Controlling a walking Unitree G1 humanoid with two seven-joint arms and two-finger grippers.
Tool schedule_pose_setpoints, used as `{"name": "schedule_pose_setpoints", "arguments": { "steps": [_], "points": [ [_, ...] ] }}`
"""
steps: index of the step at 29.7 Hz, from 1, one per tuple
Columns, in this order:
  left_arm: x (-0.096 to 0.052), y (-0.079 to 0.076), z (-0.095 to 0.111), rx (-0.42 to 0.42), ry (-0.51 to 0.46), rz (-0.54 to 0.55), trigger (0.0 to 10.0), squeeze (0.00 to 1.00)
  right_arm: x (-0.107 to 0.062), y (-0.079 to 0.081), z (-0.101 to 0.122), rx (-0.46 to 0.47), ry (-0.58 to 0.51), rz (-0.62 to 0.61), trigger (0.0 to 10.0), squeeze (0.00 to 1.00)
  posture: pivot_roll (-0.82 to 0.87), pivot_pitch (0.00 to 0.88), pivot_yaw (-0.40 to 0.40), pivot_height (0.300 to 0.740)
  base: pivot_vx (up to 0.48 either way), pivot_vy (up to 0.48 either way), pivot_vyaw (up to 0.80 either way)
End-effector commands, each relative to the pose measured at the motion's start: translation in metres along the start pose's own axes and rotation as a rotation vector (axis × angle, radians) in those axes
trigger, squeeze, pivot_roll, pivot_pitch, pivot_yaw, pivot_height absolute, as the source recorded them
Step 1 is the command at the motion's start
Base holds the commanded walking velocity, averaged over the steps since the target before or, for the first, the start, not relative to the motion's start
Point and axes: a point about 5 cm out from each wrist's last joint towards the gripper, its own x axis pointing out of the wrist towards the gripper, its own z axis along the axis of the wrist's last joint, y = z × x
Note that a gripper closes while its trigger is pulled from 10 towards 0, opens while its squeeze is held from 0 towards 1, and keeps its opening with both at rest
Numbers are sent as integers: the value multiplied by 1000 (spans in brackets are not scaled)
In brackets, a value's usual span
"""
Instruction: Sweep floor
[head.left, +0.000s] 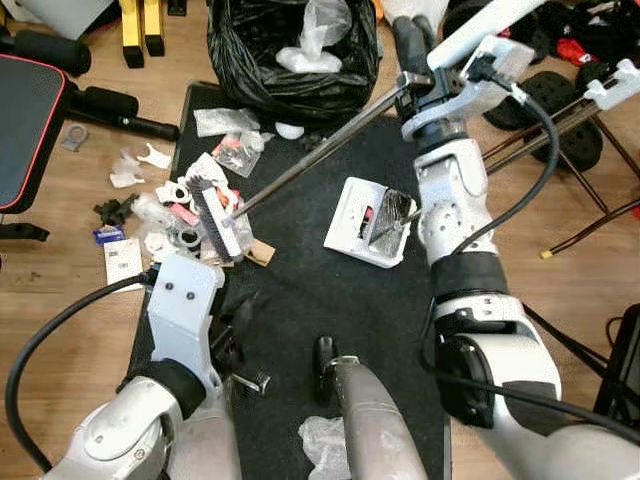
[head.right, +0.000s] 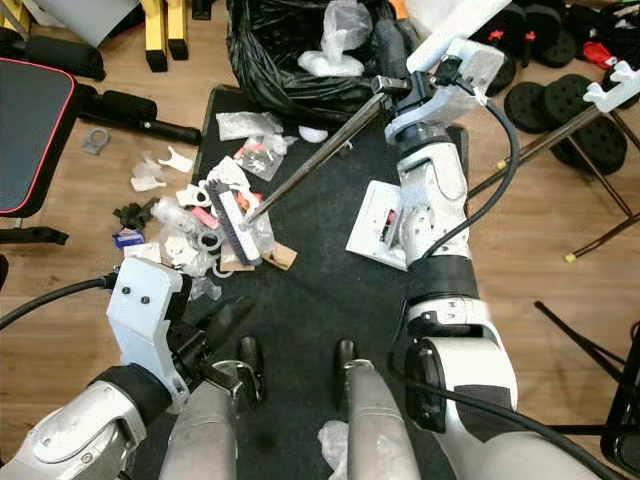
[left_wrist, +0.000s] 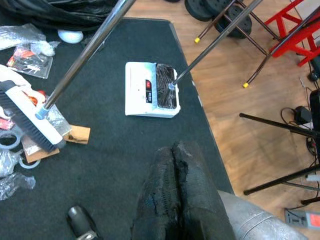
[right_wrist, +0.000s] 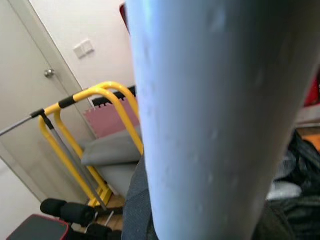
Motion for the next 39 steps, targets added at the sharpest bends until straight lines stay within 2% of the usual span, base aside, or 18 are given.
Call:
{"name": "schedule_pose_setpoints", "arguments": {
  "steps": [1,7,9,10,12,17,21,29,31,37,39],
  "points": [
    [-5,-11,1,-21,3,-72,10000,0,-11,-5,-16,-4,30,-9,10000,0,29,651,-151,740,0,0,0],
    [-7,-13,3,-30,-9,-101,10000,0,-23,-11,-33,-38,106,-31,10000,0,33,667,-143,740,0,0,0],
    [-8,-13,4,-39,-11,-118,10000,0,-32,-13,-39,-102,141,-17,10000,0,29,674,-137,740,0,0,0],
    [-8,-13,4,-39,-11,-118,10000,0,-32,-13,-39,-102,141,-17,10000,0,29,674,-137,740,0,0,0],
    [-8,-13,5,-43,-12,-123,10000,0,-33,-16,-31,-142,112,-2,10000,0,25,674,-136,740,0,0,0],
    [-7,-12,6,-45,-8,-124,10000,0,-29,-20,-21,-166,73,4,10000,0,24,672,-134,740,0,0,0],
    [-6,-12,6,-43,4,-120,10000,0,-23,-24,-10,-236,35,36,10000,0,17,662,-136,740,0,0,0],
    [-6,-11,7,-36,8,-112,10000,0,-21,-25,-3,-270,8,50,10000,0,9,655,-140,740,0,0,0],
    [-6,-12,7,-33,10,-107,10000,0,-14,-26,10,-300,-36,58,10000,0,6,649,-147,740,0,0,0],
    [-5,-12,7,-34,9,-105,10000,0,-9,-26,19,-323,-63,65,10000,0,1,646,-151,740,0,0,0],
    [-5,-12,8,-36,8,-103,10000,0,-6,-25,26,-364,-76,79,10000,0,-3,644,-154,740,0,0,0]
  ]
}}
